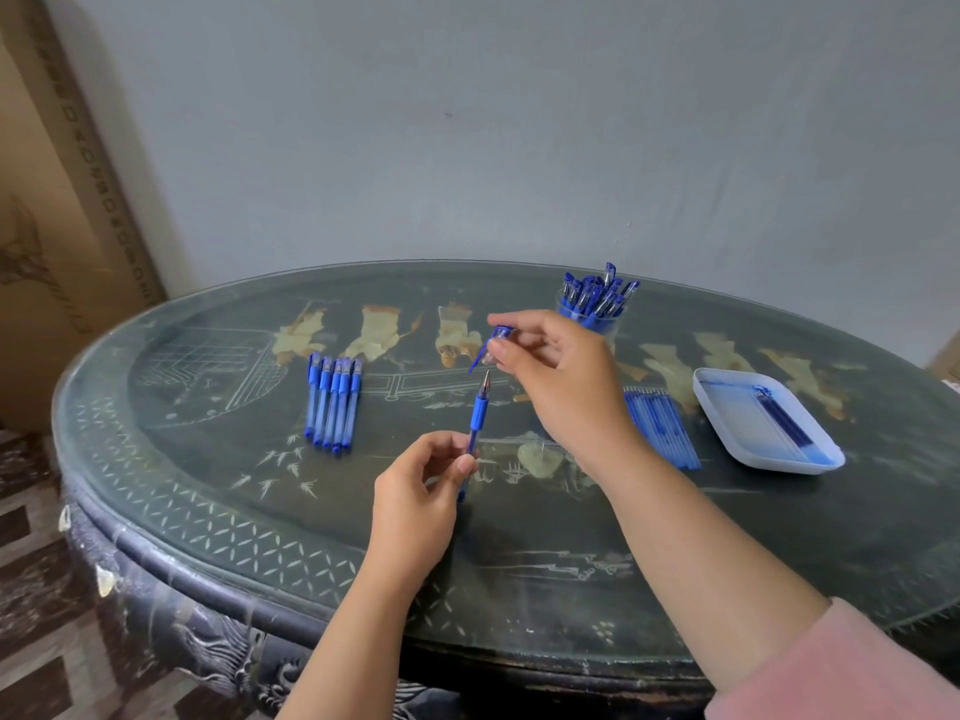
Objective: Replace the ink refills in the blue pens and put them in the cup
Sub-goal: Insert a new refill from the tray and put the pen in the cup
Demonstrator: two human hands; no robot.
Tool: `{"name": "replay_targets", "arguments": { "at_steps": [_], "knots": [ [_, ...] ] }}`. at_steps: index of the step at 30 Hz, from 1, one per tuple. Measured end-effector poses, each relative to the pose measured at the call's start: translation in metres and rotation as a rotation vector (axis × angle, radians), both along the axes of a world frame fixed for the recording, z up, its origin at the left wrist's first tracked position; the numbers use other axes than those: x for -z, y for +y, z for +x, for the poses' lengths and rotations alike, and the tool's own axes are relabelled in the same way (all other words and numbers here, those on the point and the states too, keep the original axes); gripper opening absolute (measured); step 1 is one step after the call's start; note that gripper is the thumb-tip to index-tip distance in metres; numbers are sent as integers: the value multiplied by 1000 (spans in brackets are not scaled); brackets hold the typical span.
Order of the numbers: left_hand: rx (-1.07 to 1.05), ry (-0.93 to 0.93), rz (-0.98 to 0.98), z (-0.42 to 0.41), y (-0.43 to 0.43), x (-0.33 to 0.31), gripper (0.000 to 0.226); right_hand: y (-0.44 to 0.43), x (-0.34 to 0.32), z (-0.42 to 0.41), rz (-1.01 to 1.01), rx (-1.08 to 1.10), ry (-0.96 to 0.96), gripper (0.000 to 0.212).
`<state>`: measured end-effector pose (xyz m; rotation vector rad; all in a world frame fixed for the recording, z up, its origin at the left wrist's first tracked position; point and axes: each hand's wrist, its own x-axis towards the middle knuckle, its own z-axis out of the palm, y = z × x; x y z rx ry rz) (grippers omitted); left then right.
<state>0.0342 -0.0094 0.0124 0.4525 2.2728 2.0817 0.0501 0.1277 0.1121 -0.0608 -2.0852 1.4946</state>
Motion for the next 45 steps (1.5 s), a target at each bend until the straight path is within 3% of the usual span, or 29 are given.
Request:
{"name": "replay_targets", "arguments": {
  "at_steps": [6,12,18,37,41,45],
  "knots": [
    [5,-5,-1,0,0,-1,26,0,-1,-3,115,2,-42,20],
    [3,-6,4,0,-1,-1,25,0,-6,-1,71,-22,-81,19],
    [-4,-16,4,0,0,-2,23,-2,6,-1,209,-32,-159,19],
    [-18,32,-11,0,-1,-2,25,-12,24,-1,287,34,-61,19],
    [-4,19,-6,-2,-1,-2,21,-13,37,3,330,30,-38,31],
    [0,13,16,-3,-2,-6,16,-12,42,7,226,-2,-20,46]
  ]
}}
